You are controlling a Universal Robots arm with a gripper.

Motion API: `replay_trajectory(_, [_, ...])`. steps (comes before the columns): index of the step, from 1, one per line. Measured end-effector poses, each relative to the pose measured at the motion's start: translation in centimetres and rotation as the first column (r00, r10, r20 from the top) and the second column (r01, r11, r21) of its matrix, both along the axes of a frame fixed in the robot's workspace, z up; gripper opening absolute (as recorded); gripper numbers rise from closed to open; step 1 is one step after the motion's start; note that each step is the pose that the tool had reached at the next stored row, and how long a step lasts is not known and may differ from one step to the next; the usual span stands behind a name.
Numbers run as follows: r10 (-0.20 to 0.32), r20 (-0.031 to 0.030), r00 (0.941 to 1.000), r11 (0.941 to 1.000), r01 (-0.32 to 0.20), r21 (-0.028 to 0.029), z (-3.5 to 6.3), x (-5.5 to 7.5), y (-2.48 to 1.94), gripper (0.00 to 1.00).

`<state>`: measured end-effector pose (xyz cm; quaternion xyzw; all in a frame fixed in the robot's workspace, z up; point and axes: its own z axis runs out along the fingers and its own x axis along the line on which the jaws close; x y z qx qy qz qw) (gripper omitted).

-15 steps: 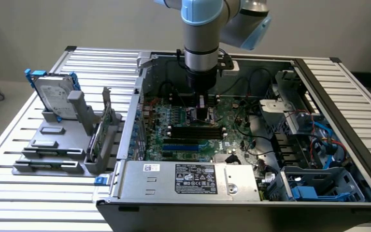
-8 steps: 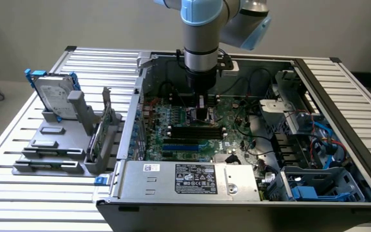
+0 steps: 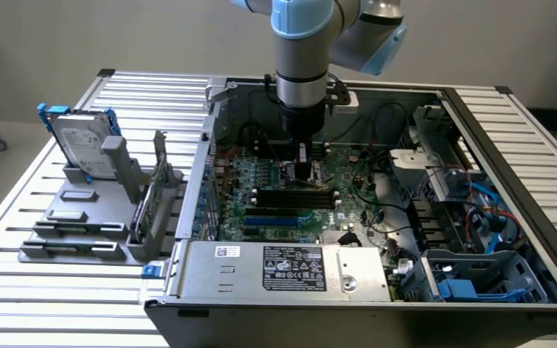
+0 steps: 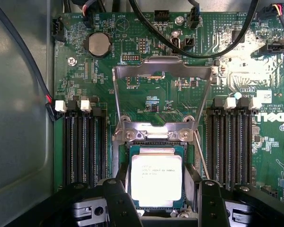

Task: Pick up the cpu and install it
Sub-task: 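Place the cpu into insertion slot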

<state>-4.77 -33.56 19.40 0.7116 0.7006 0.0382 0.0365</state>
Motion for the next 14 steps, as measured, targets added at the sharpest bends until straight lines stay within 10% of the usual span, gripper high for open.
replay_trajectory(14, [0.003,0.0079,1.0,1.0,-0.003,-0.0023,0.0,0.0,0.0,0.62])
